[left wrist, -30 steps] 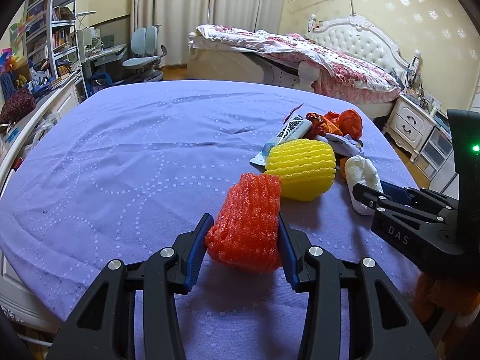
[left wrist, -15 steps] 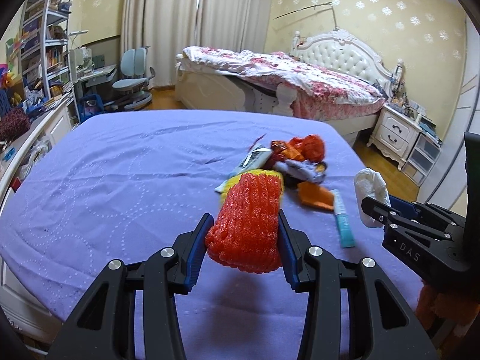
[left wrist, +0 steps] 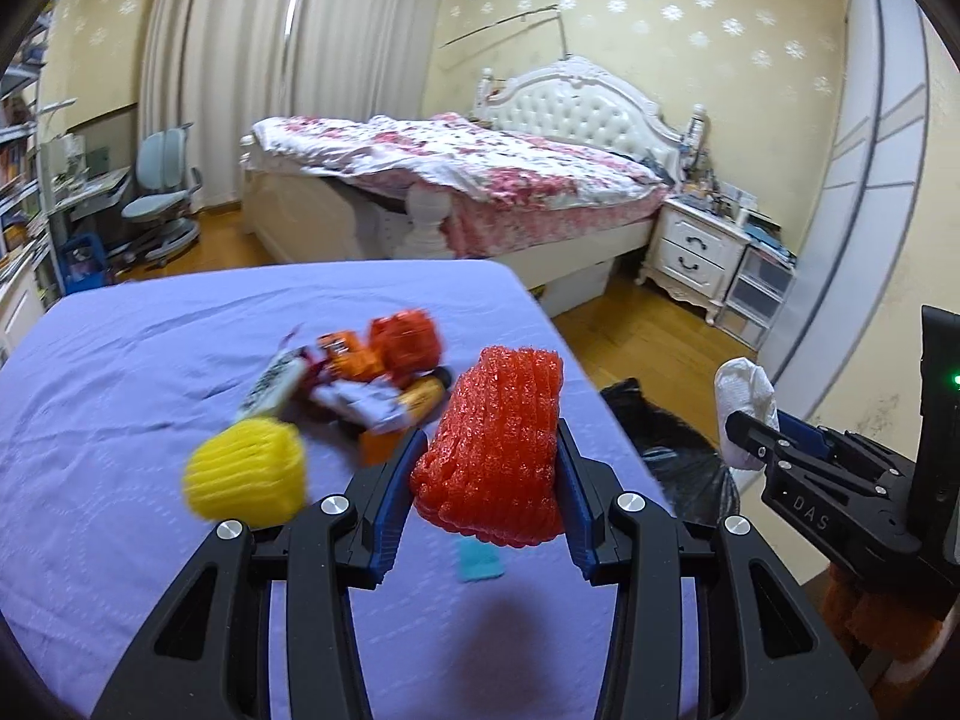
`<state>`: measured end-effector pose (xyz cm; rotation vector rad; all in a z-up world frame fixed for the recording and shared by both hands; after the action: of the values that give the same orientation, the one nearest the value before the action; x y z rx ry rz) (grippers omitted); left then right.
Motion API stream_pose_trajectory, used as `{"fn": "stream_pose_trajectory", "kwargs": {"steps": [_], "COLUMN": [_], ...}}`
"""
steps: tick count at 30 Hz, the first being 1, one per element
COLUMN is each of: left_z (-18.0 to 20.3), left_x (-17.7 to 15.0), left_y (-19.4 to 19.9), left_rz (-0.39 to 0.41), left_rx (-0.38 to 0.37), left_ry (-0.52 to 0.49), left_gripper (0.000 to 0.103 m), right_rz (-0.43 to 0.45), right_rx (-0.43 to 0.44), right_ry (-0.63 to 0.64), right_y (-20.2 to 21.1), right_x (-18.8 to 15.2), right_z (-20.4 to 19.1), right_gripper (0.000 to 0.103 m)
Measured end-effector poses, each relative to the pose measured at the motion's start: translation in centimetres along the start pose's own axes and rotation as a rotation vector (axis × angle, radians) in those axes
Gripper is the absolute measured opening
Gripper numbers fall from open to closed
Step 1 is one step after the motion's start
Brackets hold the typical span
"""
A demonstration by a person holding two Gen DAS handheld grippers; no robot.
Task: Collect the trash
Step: 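Carry the orange net and white tissue over the bin and release both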
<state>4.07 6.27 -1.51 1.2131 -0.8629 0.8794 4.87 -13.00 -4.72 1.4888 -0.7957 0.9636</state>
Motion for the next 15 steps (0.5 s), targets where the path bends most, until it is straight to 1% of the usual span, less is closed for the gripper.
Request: {"fn": "stream_pose_trajectory", "kwargs": {"steps": [2, 7, 15], "left_z": [1.4, 4.5, 7.9], "left_x": [0.1, -0.1, -1.4], "left_y": [-1.1, -4.0, -8.0], "left_rz": [-0.002, -0.023, -0.072], "left_rx": [-0.022, -0.070, -0.093], "left_ry": [-0.020, -0.054, -0.092], "left_gripper": [0.044, 0.044, 0.044], "right_rz": [-0.002, -0.017, -0.058], "right_rx": [-0.028, -0.066, -0.091], "right_ry": [-0.019, -0.052, -0.103], "right_y": [-0.5, -2.2, -5.2], "right_x": [-0.1, -0.6, -1.8], "right_z": [1.7, 4.9, 8.2], "right_gripper": [0.032, 0.032, 0.033]}}
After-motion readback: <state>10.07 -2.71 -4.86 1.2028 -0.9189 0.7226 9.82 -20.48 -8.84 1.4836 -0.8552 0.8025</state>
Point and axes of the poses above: each gripper's, at about its wrist camera, not at the fingertips, and y roughly against the way its jaws point, z to its right, x to its top, the point moved 5 cm from there along -y, roughly the way its jaws point, and after that the axes turned 12 degrees about z, right-handed, at the moved point
